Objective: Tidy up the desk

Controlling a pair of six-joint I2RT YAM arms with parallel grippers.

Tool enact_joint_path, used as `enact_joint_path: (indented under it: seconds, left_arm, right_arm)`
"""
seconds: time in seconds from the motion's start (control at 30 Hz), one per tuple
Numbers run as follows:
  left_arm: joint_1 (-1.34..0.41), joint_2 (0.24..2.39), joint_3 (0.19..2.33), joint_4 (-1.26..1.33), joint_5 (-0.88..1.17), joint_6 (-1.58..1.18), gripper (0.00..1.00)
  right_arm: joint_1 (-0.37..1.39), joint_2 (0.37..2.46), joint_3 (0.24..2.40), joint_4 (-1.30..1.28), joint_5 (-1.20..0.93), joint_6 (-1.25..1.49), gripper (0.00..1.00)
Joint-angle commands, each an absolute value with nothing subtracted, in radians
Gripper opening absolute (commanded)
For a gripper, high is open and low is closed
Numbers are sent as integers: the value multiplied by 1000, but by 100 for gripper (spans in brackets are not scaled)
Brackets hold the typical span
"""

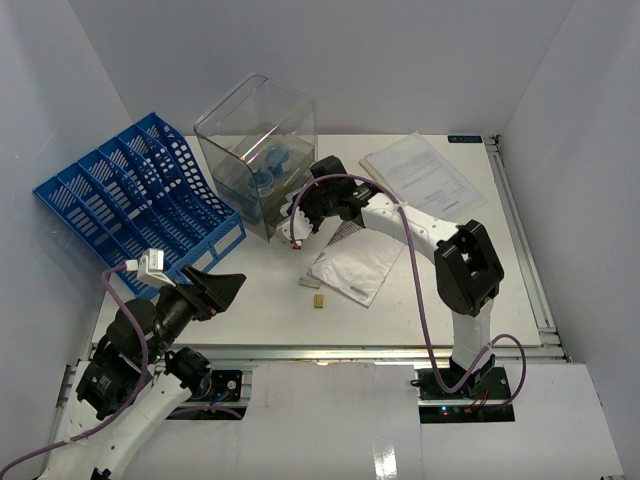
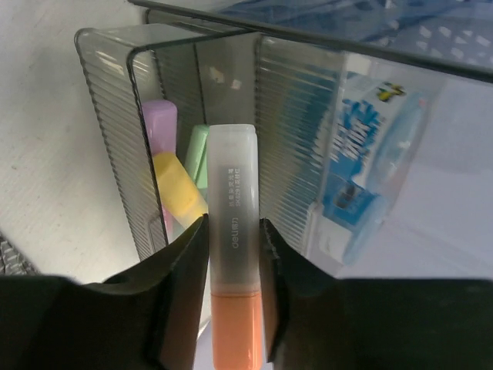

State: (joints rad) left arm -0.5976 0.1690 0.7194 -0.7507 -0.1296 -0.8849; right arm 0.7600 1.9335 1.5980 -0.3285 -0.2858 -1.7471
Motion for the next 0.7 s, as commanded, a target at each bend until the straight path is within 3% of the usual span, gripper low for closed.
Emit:
enact_joint_path:
  seconds: [0.0, 0.07, 0.17, 0.27, 0.4, 0.47, 0.53, 0.67]
  left_arm:
    - [-594, 189, 715, -699, -62, -846, 98]
    - [-595, 201, 710, -677, -35, -835, 98]
    - [-594, 235, 702, -643, 2, -815, 98]
    - [-595, 291, 700, -600, 58, -785, 96]
    - [-595, 437, 713, -537, 126, -703, 83]
    - [-595, 520, 734, -490, 165, -646, 77]
    - [-594, 647, 759, -433, 210, -593, 68]
    - [-608, 881, 840, -343, 275, -454, 51]
  right_arm:
    - [767, 1975, 1648, -211, -235, -1757, 42]
    - [767, 1992, 1664, -163, -212, -1685, 60]
    - [765, 1984, 1684, -156, -194, -1591, 74]
    - [753, 1927, 1644, -168, -212, -1484, 80]
    - [700, 1793, 1595, -242, -349, -1265, 82]
    - [623, 1741, 1615, -399, -546, -1078, 81]
    - [521, 1694, 1595, -500, -750, -954, 74]
    - [401, 1516, 1310, -545, -1029, -860, 46]
